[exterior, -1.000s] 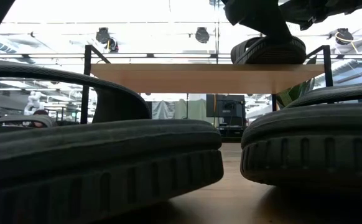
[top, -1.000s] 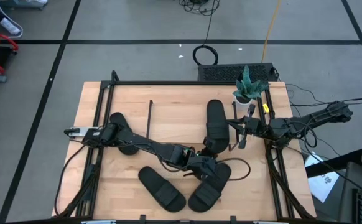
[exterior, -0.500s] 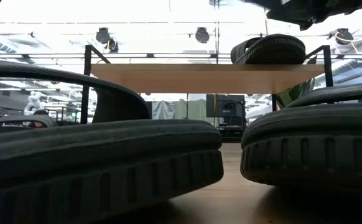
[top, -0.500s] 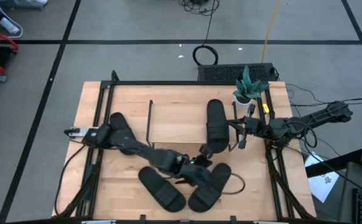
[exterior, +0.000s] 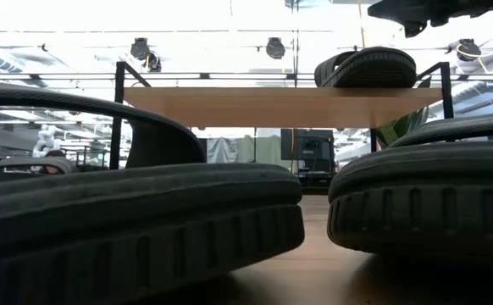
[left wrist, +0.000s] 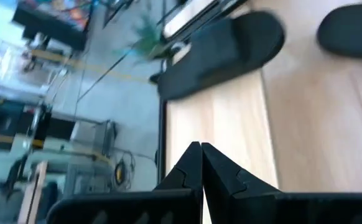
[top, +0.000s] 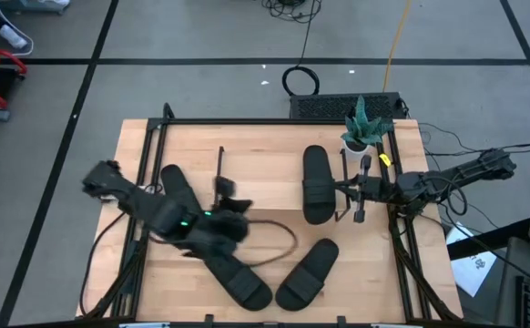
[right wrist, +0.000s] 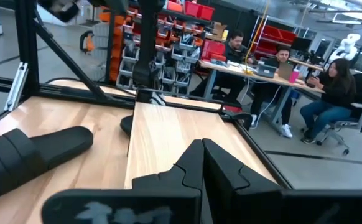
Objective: Pick and place slides into the shelf
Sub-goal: Adjust the shelf on the table
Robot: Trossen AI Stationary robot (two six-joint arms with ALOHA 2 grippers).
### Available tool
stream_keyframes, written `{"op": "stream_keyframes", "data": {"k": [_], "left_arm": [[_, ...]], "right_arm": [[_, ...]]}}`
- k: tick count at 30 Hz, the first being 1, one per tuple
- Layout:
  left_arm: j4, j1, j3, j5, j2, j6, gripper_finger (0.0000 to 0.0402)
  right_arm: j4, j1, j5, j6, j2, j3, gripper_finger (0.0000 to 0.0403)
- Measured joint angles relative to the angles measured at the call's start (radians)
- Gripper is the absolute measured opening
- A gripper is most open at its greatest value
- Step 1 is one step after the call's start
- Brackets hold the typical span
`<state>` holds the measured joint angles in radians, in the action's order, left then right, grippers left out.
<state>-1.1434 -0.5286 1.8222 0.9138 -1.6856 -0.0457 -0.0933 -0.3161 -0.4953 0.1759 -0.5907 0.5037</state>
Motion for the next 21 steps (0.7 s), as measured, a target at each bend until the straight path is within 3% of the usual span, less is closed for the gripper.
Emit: {"op": "stream_keyframes", "data": {"k": [7, 13, 15, 18, 21], "left_arm": [[0.047, -0.067, -0.528, 0.315, 0.343, 0.334, 0.0000], [0.046, -0.025, -0.849, 0.398, 0.648, 0.520, 0.0000], [0.073, 0.010, -0.902, 0.397, 0.741, 0.500, 0.0000], [0.229, 0.074, -0.967, 0.360, 0.866, 0.346, 0.0000], [0.536, 0.126, -1.051, 0.177, 0.969, 0.078, 0.0000]], "right_arm": [[0.041, 0.000, 0.013, 0.010, 0.056, 0.000, 0.0000], [0.041, 0.005, 0.051, 0.040, 0.109, 0.004, 0.0000], [0.047, 0.020, 0.056, 0.044, 0.125, 0.024, 0.0000], [0.087, 0.055, 0.097, 0.049, 0.140, 0.077, 0.0000], [0.130, 0.097, 0.206, 0.035, 0.137, 0.097, 0.0000]]}}
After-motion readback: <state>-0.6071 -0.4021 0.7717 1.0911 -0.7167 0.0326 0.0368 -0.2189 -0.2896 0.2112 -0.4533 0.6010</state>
